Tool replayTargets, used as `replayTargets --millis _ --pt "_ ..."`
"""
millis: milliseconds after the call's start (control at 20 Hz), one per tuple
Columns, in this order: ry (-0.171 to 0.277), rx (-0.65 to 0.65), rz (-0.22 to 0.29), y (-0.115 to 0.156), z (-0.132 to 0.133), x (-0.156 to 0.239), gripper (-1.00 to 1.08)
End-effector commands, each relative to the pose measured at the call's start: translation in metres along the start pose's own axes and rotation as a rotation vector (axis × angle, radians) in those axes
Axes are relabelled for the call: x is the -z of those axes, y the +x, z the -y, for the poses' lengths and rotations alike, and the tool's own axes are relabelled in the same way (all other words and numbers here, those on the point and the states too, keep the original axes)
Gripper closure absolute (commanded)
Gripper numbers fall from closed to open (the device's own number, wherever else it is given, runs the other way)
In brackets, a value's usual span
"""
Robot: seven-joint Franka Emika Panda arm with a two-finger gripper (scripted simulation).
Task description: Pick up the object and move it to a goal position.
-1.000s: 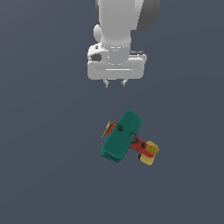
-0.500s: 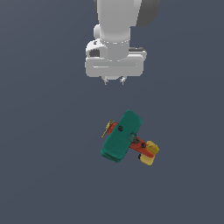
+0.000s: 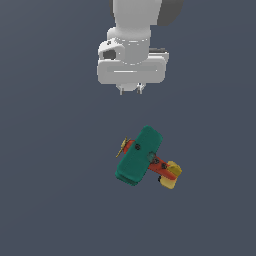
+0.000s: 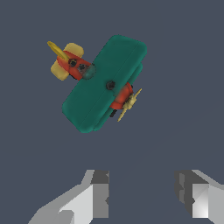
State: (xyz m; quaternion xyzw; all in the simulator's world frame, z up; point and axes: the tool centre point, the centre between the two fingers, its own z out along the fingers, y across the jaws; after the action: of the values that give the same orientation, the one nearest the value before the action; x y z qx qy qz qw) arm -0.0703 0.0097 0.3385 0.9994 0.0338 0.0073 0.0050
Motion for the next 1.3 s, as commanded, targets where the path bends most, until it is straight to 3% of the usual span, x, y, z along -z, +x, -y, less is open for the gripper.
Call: replayTargets --millis 0,550,1250 --pt "-0.008 0.028 -0.013 0.001 0.001 0.006 -0.2" --pt "-0.077 0.224 -0.096 0.003 0.011 0.044 -0.2" --pt "-0.224 0.507 -0.19 0.001 0.028 0.098 -0.2"
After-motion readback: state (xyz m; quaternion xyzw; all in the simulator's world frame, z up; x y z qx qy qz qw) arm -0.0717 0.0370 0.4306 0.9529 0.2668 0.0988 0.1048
